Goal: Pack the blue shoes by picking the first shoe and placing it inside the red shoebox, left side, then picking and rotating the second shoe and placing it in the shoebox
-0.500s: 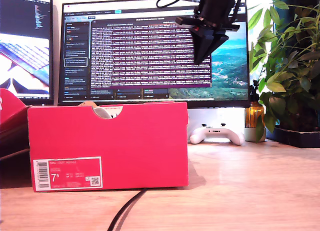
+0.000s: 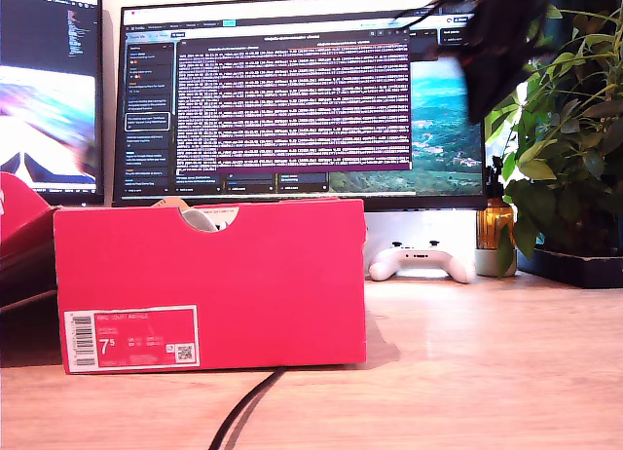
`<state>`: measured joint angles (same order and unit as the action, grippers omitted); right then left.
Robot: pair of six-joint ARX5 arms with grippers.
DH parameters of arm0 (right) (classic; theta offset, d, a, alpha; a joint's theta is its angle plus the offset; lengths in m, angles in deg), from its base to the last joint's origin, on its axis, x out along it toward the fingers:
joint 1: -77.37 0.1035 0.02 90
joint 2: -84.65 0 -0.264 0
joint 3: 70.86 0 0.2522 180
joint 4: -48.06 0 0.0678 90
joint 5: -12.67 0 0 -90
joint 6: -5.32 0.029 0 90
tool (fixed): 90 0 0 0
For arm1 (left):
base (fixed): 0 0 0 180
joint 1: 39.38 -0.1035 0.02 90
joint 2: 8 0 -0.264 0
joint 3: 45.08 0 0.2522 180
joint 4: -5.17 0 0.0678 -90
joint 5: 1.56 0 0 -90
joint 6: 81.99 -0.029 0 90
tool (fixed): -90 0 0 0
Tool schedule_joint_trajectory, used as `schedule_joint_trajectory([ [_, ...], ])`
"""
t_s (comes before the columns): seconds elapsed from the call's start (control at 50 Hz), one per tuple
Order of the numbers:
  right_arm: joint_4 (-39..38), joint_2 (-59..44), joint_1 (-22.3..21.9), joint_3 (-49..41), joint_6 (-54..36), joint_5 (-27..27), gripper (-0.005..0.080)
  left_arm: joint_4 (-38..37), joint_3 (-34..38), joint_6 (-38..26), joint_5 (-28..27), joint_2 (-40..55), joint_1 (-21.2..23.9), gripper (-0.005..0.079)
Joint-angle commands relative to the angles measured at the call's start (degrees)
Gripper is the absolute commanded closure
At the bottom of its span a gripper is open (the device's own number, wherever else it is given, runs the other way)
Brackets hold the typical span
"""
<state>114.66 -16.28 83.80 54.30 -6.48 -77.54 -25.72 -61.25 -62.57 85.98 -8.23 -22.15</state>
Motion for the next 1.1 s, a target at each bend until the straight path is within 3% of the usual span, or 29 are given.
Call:
schedule_joint_trajectory([
  [0.0, -0.8, 2.2, -1.6, -4.0, 0.5, 0.3, 0.076, -1.6, 1.1, -0.4, 0.0, -0.5, 0.2, 0.0764],
  [0.3, -9.6, 15.1, -6.3, -22.2, 0.3, 3.3, 0.076, -1.7, 1.1, -6.1, 2.1, -0.5, 0.2, 0.0764],
  [0.5, -15.8, 22.6, -6.0, -31.5, 1.6, 4.4, 0.076, -1.7, 0.9, -7.5, 5.4, -0.5, 0.1, 0.0764],
  [0.7, -13.1, 25.1, -3.3, -32.5, 1.9, 6.3, 0.076, -0.8, 0.9, -7.8, 7.1, -0.5, -0.7, 0.0764],
  [0.82, -10.4, 26.0, -1.4, -32.5, 1.9, 6.3, 0.076, 2.2, 0.9, -9.3, 7.3, -0.5, -3.7, 0.0764],
  [1.08, -9.6, 28.9, 2.7, -32.5, 2.5, 6.1, 0.076, 6.2, 0.9, -10.5, 0.0, -0.5, -13.8, 0.0764],
])
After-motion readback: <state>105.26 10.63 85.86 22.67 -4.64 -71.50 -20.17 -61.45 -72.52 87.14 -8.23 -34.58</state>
